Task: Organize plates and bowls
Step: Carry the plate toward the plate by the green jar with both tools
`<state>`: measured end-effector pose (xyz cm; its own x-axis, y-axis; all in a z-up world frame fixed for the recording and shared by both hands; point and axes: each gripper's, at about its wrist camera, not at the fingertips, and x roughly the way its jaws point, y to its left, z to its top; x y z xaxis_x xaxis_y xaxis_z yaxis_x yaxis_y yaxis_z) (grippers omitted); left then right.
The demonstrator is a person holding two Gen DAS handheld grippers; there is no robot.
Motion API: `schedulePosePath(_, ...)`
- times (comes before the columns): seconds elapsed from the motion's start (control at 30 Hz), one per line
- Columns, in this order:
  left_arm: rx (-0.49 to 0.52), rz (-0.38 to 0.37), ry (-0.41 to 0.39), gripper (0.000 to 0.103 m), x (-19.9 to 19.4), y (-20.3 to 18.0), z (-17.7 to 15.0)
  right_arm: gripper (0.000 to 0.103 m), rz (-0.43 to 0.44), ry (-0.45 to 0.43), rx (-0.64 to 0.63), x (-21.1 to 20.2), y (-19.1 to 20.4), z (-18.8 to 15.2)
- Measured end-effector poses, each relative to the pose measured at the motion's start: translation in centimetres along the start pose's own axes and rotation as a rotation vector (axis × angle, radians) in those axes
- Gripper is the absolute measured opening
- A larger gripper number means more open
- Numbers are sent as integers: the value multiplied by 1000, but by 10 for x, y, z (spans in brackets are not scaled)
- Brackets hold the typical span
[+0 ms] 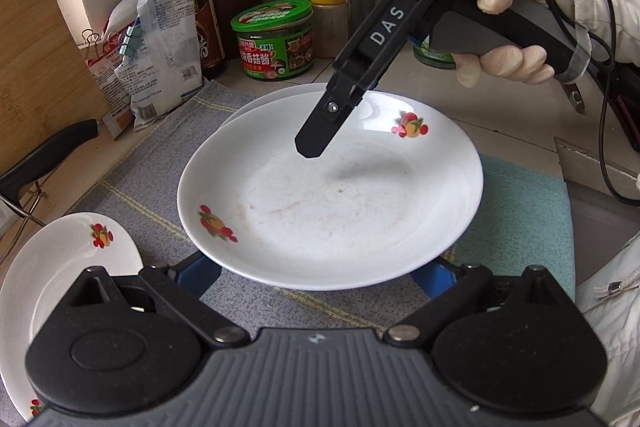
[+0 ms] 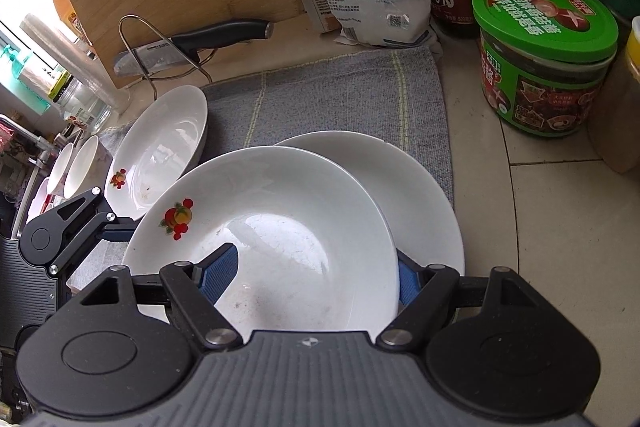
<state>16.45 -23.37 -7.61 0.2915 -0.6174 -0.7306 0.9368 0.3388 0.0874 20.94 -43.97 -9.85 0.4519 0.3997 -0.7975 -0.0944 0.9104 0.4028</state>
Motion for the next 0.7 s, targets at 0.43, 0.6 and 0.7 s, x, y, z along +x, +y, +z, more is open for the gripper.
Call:
schedulePosePath(0.43,28,2,15,99,10,1,4,84,-10,5,15,0,-6,-4)
schedulePosePath(0.6,43,3,23,99,12,1,6,84,-8,1,22,-2,-8,-5)
schedulePosePath(0.7,52,4,25,99,13,1,5,84,-7,-1,24,-3,-9,-6)
